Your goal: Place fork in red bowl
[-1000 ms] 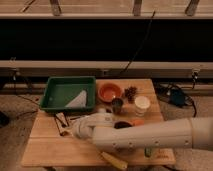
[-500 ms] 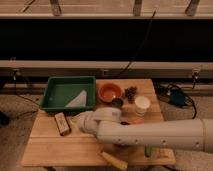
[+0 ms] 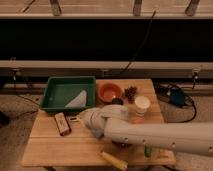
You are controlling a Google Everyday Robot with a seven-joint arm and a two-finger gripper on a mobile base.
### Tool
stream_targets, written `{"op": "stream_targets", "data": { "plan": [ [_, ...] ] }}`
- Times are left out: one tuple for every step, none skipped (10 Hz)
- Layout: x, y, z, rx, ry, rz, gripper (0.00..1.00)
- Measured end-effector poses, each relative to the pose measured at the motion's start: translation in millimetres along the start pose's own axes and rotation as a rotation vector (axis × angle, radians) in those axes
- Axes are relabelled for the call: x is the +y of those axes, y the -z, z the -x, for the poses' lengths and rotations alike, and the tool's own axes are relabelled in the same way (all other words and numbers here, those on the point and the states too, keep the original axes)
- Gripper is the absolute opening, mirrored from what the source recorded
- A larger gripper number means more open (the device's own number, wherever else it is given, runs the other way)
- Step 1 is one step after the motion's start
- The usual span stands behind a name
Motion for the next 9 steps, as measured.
{"op": "stream_targets", "data": {
  "plan": [
    [-5,6,3,-0.001,0.001,-0.007,0.0],
    [-13,15,8,-0.003,0.004,-0.019,0.0],
    [-20,23,11,-0.003,0.007,-0.029,0.0],
    [-25,29,14,-0.003,0.009,-0.038,0.0],
    [-32,36,16,-0.002,0.01,-0.051,0.0],
    [-38,42,17,-0.002,0.008,-0.061,0.0],
    [-42,45,17,-0.004,0.006,-0.069,0.0],
    [-48,49,17,-0.004,0.001,-0.078,0.0],
    [-55,51,14,-0.004,-0.011,-0.087,0.0]
  ]
}}
